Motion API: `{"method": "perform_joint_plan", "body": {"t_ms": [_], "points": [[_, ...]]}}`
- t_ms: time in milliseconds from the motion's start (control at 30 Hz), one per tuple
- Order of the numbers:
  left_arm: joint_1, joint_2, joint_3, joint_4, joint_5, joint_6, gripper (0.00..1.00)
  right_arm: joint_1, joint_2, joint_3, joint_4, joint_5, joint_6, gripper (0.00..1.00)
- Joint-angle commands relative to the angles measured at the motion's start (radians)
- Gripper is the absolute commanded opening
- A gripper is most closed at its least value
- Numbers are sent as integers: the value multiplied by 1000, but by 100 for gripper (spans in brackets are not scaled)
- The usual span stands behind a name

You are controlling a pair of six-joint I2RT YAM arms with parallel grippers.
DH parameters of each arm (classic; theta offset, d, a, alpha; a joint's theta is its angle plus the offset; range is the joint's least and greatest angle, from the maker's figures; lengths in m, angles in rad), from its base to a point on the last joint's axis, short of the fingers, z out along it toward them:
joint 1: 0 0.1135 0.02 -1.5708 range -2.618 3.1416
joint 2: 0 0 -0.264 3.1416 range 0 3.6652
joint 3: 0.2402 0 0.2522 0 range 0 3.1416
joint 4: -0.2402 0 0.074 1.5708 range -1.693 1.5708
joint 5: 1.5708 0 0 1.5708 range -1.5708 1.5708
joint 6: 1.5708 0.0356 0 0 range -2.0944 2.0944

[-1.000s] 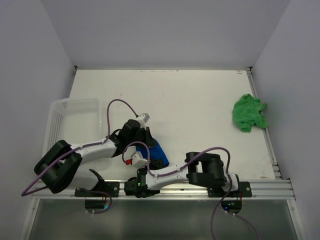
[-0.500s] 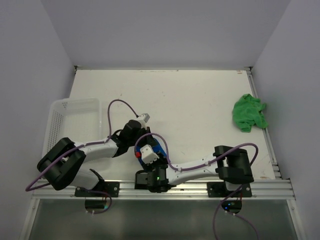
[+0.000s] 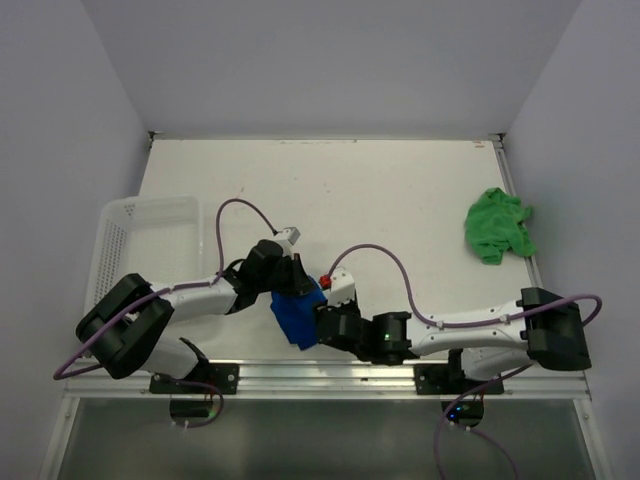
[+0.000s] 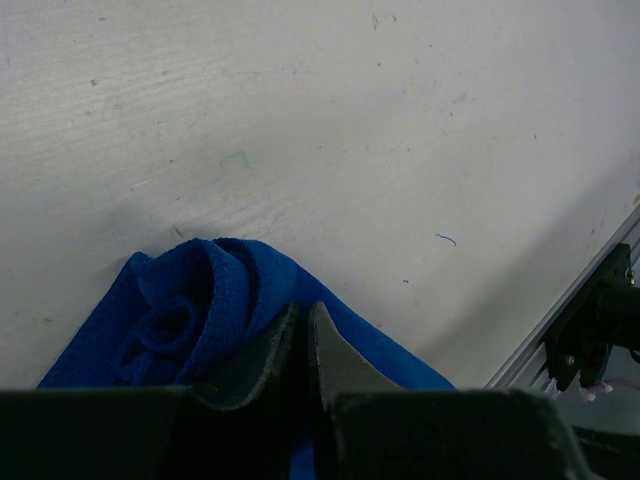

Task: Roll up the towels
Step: Roll the towel

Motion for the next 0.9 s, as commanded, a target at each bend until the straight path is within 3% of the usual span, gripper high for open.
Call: {"method": "perform_joint_plan", "body": {"t_ms": [0, 167, 500, 600, 633, 733, 867], "points": [[-8, 28, -32, -77, -23, 14, 12, -100, -73, -108, 227, -205, 51, 58], [-8, 24, -38, -73, -23, 14, 12, -203, -119, -208, 335, -329, 96, 61], [-8, 33, -38, -71, -25, 9, 12, -239, -10, -292, 484, -438, 159, 60], [-8, 33, -40, -68, -26, 8, 12, -240, 2, -306, 501, -435, 157, 51], [-8, 33, -41, -68, -26, 8, 12, -240, 1, -309, 496, -421, 148, 42], [-10, 33, -37, -69, -25, 9, 12, -240, -4, -295, 455, -394, 119, 27], [-1, 30, -2, -91, -23, 11, 12, -240, -7, -282, 430, -360, 94, 16]]}}
